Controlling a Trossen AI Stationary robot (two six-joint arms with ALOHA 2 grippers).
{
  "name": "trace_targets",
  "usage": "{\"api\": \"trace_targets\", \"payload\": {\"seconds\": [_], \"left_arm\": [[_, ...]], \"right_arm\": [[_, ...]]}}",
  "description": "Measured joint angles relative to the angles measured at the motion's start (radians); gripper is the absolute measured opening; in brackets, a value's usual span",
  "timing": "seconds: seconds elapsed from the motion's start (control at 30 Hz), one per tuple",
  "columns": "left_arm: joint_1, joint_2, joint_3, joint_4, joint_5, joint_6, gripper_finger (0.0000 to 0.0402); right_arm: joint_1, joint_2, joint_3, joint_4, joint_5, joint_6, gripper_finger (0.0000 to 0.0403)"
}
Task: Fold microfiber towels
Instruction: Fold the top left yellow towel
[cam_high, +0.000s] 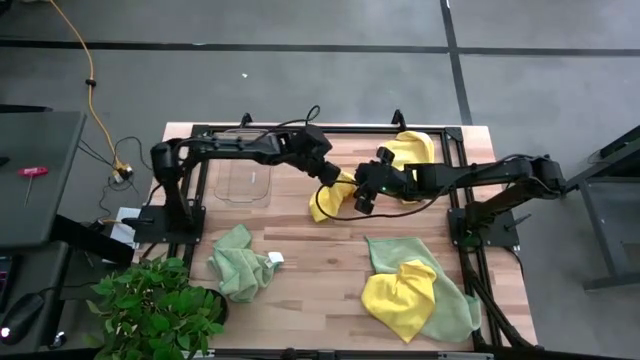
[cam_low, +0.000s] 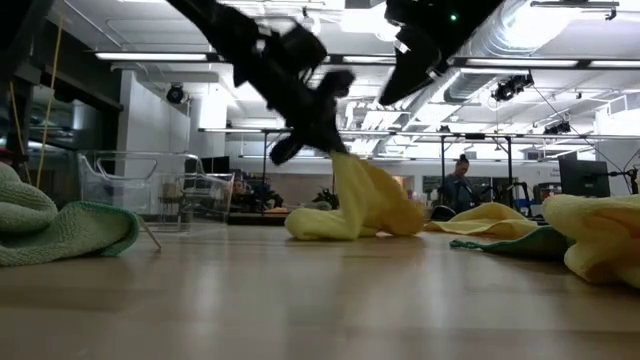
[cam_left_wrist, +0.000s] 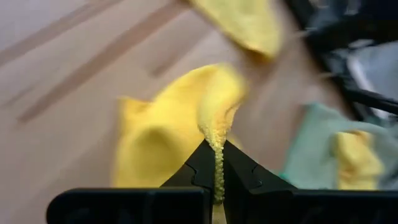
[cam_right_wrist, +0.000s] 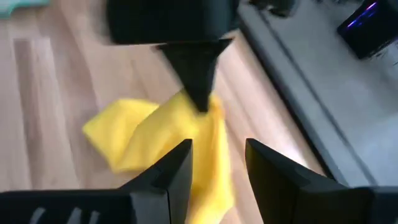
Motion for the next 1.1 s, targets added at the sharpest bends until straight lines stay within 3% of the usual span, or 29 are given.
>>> {"api": "trace_targets", "payload": {"seconds": [0.2,0.63,0.83,1.1], "left_arm": [[0.070,0.048,0.000,-0.039,0.008,0.000,0.0001],[0.061,0.042,0.001,-0.036,0.022,0.015,0.0001],[0.052,0.042,0.001,-0.020,0.011,0.016,0.0001],[0.052,0.042,0.001,-0.014,0.010,0.016,0.0001]], "right_arm": [[-0.026,0.004,-0.008,-0.077,-0.115,0.074,0.0139],[-0.208,0.008,-0.211,0.203,-0.156,0.051,0.0139],[-0.324,0.019,-0.233,0.255,-0.395,0.051,0.0139],[-0.362,0.085,-0.234,0.260,-0.421,-0.068,0.0139]]}}
